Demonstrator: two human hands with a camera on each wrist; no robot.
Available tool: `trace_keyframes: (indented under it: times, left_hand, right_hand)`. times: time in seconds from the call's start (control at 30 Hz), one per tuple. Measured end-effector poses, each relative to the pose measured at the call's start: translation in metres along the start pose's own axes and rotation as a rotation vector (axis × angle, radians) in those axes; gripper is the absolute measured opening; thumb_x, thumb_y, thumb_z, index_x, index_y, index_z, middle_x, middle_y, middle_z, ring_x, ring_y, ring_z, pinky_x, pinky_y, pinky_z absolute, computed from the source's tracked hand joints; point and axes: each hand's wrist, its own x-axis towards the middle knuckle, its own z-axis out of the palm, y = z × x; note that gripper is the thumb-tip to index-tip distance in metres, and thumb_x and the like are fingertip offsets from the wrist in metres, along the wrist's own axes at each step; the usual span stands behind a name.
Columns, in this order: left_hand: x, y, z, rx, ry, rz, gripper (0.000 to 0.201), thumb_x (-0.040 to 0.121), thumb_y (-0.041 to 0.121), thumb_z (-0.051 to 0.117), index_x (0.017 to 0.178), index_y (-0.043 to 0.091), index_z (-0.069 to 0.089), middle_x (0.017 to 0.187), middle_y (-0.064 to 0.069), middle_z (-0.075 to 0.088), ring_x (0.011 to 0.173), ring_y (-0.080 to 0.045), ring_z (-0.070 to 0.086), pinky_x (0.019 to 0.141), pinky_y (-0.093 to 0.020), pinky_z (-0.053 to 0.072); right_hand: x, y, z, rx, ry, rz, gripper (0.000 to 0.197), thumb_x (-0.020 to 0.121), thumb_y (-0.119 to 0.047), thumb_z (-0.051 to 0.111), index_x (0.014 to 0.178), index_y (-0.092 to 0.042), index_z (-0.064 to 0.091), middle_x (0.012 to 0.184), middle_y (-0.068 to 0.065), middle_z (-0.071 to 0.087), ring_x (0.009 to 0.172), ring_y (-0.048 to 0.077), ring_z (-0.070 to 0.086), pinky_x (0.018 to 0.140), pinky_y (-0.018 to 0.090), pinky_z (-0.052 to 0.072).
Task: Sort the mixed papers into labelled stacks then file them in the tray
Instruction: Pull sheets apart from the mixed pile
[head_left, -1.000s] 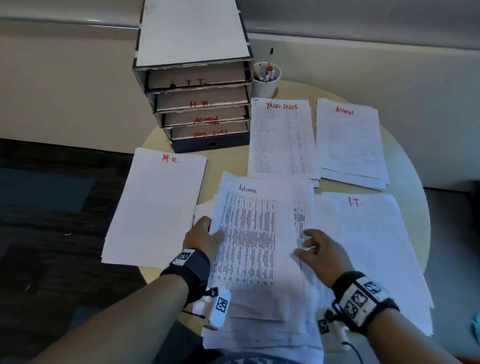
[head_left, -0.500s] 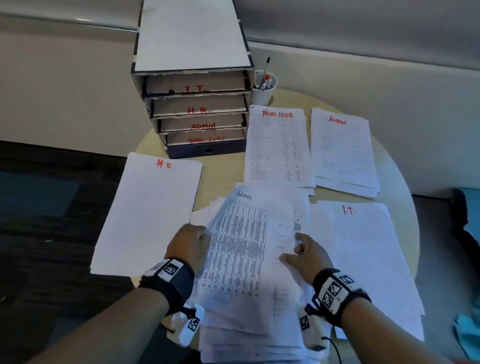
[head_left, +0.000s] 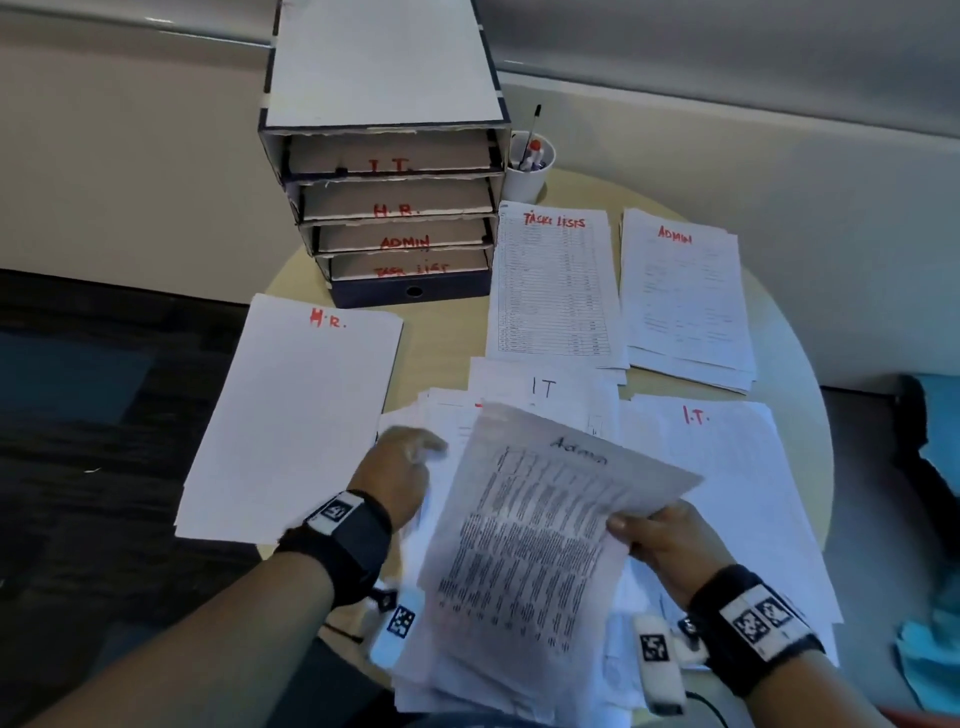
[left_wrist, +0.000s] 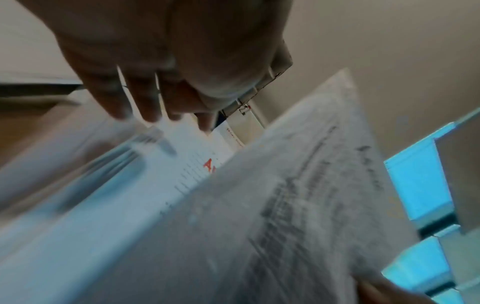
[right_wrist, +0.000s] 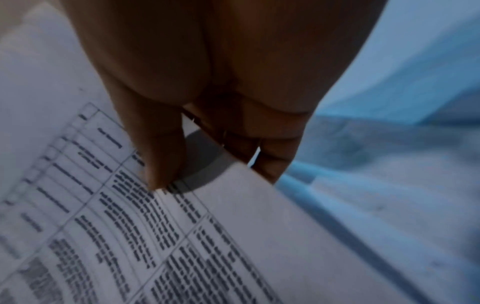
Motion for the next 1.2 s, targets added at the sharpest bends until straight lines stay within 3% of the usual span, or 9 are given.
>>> trace_keyframes:
  times: [0.1, 0.17, 0.3, 0.5, 0.73, 0.87, 0.93, 1.07, 1.2]
  left_hand:
    - [0.018, 0.006, 0.011, 0.192, 0.063, -0.115, 0.051, 0.071, 0.039, 0.067, 0.116, 0.018, 0.057, 0.118, -0.009, 0.056, 0.105, -0.029, 0.059, 0.088, -0.04, 0.054]
    - [0.022, 0.015, 0.022, 0.357, -0.032, -0.216, 0.08, 0.064, 0.054, 0.071, 0.129, 0.017, 0.043, 0.122, -0.011, 0.051, 0.11, -0.033, 0.056, 0.087, -0.044, 0.054]
    - [0.027, 0.021, 0.035, 0.356, -0.058, -0.293, 0.073, 0.083, 0.034, 0.067, 0.138, 0.01, 0.025, 0.125, -0.016, 0.05, 0.109, -0.037, 0.056, 0.082, -0.042, 0.05]
    - [0.023, -0.001, 0.039, 0.14, 0.137, -0.188, 0.031, 0.088, 0.024, 0.068, 0.077, 0.019, 0.04, 0.07, 0.003, 0.047, 0.064, -0.021, 0.043, 0.057, -0.029, 0.035]
    - [0.011, -0.006, 0.016, -0.037, 0.237, 0.029, 0.04, 0.082, 0.019, 0.074, 0.06, 0.005, 0.044, 0.085, -0.03, 0.049, 0.077, -0.04, 0.047, 0.076, -0.042, 0.049]
    - [-0.02, 0.009, 0.009, -0.363, -0.039, 0.031, 0.023, 0.089, -0.003, 0.064, 0.079, 0.015, 0.073, 0.086, 0.007, 0.071, 0.081, -0.006, 0.062, 0.082, -0.026, 0.047]
    - [-0.034, 0.015, 0.008, -0.412, -0.221, 0.03, 0.032, 0.087, -0.012, 0.058, 0.083, 0.014, 0.076, 0.086, 0.004, 0.075, 0.08, -0.005, 0.065, 0.077, -0.023, 0.053]
    - [-0.036, 0.011, 0.004, -0.515, -0.32, -0.019, 0.03, 0.089, -0.01, 0.057, 0.073, 0.009, 0.072, 0.092, -0.007, 0.075, 0.085, -0.019, 0.069, 0.077, -0.029, 0.058]
    - [-0.027, 0.0, 0.002, -0.615, -0.326, -0.066, 0.034, 0.091, -0.005, 0.061, 0.065, 0.015, 0.069, 0.082, -0.013, 0.069, 0.085, -0.027, 0.062, 0.078, -0.03, 0.058]
  right_hand:
    - [-0.012, 0.007, -0.012, 0.029, 0.001, 0.003, 0.029, 0.073, -0.004, 0.082, 0.1, -0.006, 0.075, 0.102, 0.023, 0.074, 0.098, 0.034, 0.068, 0.09, 0.047, 0.052]
    - [-0.014, 0.013, -0.015, 0.044, 0.008, -0.012, 0.042, 0.061, -0.021, 0.092, 0.097, -0.006, 0.076, 0.102, 0.027, 0.072, 0.093, 0.031, 0.066, 0.087, 0.047, 0.05]
    - [-0.02, 0.01, -0.012, 0.18, -0.025, -0.035, 0.077, 0.041, -0.047, 0.098, 0.104, -0.008, 0.077, 0.109, 0.019, 0.073, 0.097, 0.035, 0.069, 0.084, 0.046, 0.055]
    - [-0.033, 0.005, -0.014, 0.241, 0.064, -0.037, 0.047, 0.07, -0.018, 0.076, 0.112, 0.002, 0.069, 0.109, 0.022, 0.073, 0.098, 0.036, 0.071, 0.075, 0.039, 0.061]
    - [-0.046, 0.01, -0.031, -0.096, 0.065, -0.206, 0.031, 0.083, 0.012, 0.065, 0.089, -0.015, 0.08, 0.095, 0.013, 0.076, 0.092, 0.027, 0.069, 0.076, 0.03, 0.054]
    - [-0.04, -0.003, -0.005, -0.281, -0.056, -0.013, 0.028, 0.092, 0.009, 0.055, 0.104, -0.005, 0.075, 0.14, 0.007, 0.059, 0.132, 0.024, 0.053, 0.1, 0.027, 0.049]
    - [-0.037, -0.004, 0.001, -0.303, -0.01, 0.023, 0.036, 0.092, 0.009, 0.057, 0.125, -0.004, 0.064, 0.148, 0.004, 0.051, 0.133, 0.015, 0.051, 0.108, 0.031, 0.044]
    - [-0.04, -0.007, 0.006, -0.082, 0.209, -0.177, 0.058, 0.084, 0.004, 0.072, 0.136, -0.018, 0.059, 0.131, -0.005, 0.062, 0.109, -0.003, 0.061, 0.104, 0.035, 0.049]
    - [-0.035, -0.017, 0.013, -0.179, 0.225, -0.195, 0.018, 0.083, 0.007, 0.07, 0.093, -0.006, 0.077, 0.086, -0.01, 0.077, 0.078, 0.002, 0.07, 0.074, 0.022, 0.054]
